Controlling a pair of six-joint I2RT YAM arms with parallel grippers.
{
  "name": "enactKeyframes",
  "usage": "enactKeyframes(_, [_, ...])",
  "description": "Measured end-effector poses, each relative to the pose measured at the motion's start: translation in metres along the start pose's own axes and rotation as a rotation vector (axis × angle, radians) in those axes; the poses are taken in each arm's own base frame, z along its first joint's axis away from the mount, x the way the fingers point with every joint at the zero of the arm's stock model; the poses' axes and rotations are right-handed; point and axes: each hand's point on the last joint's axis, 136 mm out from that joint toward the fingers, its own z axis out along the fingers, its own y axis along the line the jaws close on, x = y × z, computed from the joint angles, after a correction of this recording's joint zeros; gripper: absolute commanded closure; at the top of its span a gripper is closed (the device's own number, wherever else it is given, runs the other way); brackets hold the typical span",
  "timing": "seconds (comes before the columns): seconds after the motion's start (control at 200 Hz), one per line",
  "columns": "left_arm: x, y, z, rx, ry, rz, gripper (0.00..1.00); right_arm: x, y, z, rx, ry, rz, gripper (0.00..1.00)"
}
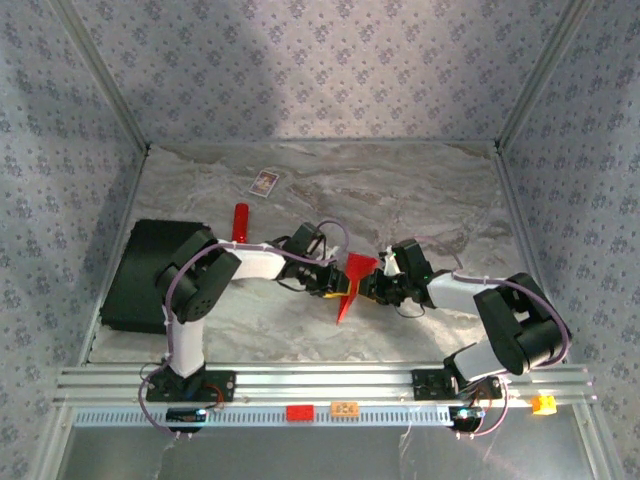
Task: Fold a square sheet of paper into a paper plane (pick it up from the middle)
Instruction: Turn over a paper plane at the center of the table.
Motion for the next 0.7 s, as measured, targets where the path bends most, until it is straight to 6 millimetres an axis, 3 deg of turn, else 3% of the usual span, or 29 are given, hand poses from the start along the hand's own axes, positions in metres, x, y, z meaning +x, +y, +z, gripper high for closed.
enactKeyframes(0.23, [0.0044, -0.0023, 0.0037, 0.006, 0.020, 0.012, 0.77, -0.0005, 0.0000, 0.0007, -0.002, -0.001, -0.001, 0.81])
enactKeyframes(0.525, [0.0097, -0.0012, 0.0081, -0.010, 0.039, 0.029, 0.92, -0.0009, 0.0002, 0.0006, -0.002, -0.003, -0.001, 0.81])
enactKeyframes(0.7, [0.0037, -0.0011, 0.0001, -0.063, -0.012, 0.041, 0.94, -0.0048, -0.0001, -0.0046, 0.018, -0.033, -0.007, 0.81])
